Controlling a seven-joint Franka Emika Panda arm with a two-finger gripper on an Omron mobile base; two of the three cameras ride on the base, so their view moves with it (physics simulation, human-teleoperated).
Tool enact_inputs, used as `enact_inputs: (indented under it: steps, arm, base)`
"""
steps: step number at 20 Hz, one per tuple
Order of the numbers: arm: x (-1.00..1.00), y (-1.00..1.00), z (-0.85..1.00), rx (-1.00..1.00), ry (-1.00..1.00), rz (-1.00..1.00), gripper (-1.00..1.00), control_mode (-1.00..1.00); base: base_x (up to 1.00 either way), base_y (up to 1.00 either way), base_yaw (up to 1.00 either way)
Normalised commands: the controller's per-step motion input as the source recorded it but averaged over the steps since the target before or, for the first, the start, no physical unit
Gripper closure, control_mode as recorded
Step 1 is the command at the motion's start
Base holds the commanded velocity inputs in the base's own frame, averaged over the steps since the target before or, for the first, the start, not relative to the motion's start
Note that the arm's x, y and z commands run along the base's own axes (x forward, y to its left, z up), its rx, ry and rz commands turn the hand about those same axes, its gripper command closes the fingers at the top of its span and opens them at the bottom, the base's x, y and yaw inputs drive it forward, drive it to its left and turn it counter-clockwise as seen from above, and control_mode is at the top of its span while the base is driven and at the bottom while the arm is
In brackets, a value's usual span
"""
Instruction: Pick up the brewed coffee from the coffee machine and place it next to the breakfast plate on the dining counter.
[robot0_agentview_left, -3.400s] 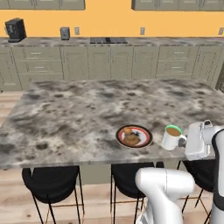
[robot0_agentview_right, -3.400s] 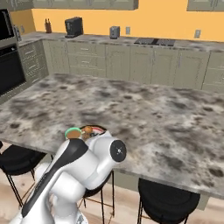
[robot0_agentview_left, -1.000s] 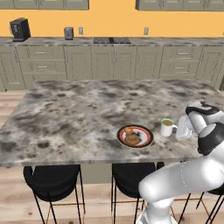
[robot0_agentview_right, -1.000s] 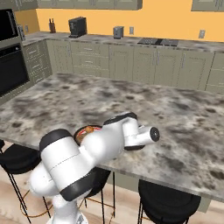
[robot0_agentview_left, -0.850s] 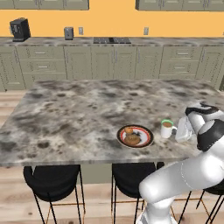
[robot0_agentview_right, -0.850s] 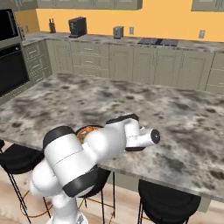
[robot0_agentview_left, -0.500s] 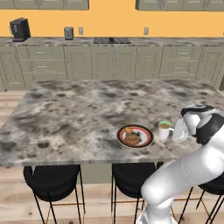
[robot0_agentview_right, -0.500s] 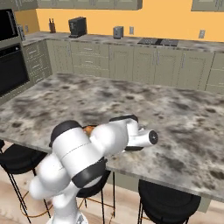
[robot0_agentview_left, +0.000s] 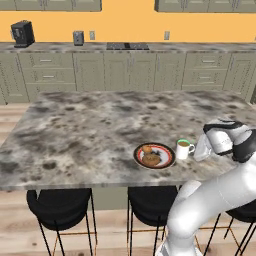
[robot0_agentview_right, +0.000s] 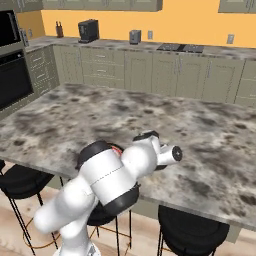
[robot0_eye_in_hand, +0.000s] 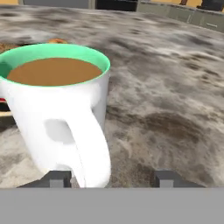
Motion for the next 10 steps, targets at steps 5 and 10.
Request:
enact_inputs:
  steps: [5, 10]
  arm:
    - [-0.02, 0.00, 0.07, 0.00, 0.00, 0.00, -1.00, -1.00]
    - [-0.42, 0.04, 0.32, -0.03, -0.03, 0.03, -1.00, -1.00]
  base:
    - [0.00, 0.00, 0.00]
    - [0.00, 0.00, 0.00]
